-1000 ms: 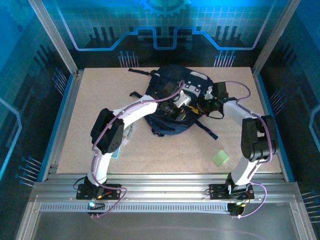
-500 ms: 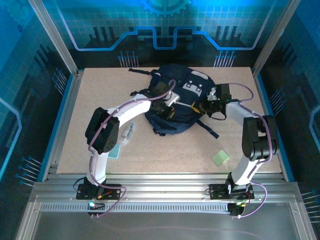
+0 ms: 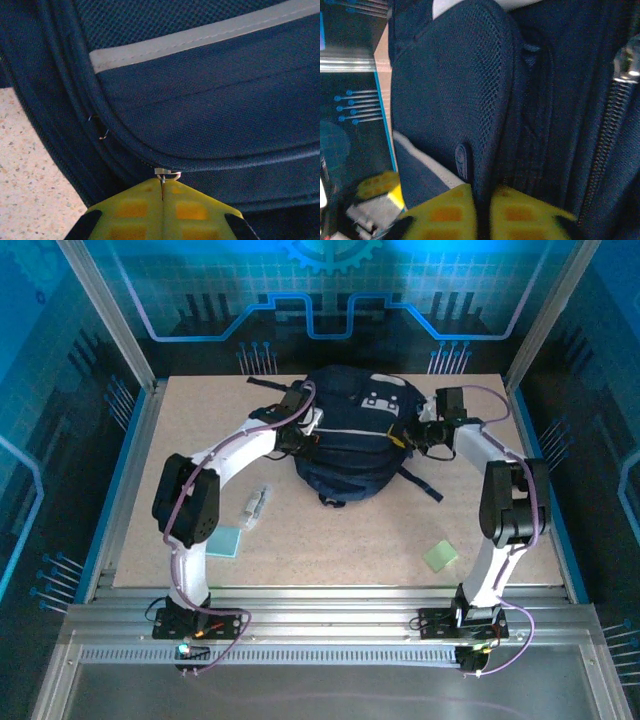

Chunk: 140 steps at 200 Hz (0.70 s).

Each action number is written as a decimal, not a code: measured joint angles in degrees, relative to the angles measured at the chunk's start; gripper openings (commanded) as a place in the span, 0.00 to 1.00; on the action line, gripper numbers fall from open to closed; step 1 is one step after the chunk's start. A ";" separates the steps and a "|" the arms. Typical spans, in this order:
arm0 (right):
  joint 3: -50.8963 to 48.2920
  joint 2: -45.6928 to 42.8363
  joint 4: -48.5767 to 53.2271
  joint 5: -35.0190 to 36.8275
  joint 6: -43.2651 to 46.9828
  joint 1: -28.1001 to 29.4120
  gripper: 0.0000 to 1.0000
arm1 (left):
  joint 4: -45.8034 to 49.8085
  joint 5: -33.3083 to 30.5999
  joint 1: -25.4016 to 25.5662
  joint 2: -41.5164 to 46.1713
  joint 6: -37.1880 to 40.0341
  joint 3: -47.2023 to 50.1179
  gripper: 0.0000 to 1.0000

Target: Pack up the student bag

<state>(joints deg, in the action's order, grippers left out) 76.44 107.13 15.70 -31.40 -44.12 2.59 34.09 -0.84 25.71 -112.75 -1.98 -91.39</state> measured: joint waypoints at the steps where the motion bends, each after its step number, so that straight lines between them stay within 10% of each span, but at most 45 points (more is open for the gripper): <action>1: 0.09 0.07 -0.07 0.04 0.09 0.00 0.40 | -0.02 0.00 0.04 0.04 -0.07 0.02 0.00; 24: 0.42 -0.52 -0.63 3.17 -0.48 -0.70 0.57 | -0.15 1.97 3.23 1.64 -2.27 0.09 0.00; 105: -15.45 -18.62 -4.79 4.11 -7.28 0.85 0.56 | 2.99 13.22 8.26 -8.94 -3.72 -16.11 0.00; 140: -15.17 -13.99 -9.90 3.72 -11.47 5.16 0.27 | 2.67 13.33 9.05 -8.87 -3.67 -15.85 0.00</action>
<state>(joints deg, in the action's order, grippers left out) 61.28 93.14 5.80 -27.68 -55.59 7.75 36.75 12.49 34.76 -121.62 -5.65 -107.24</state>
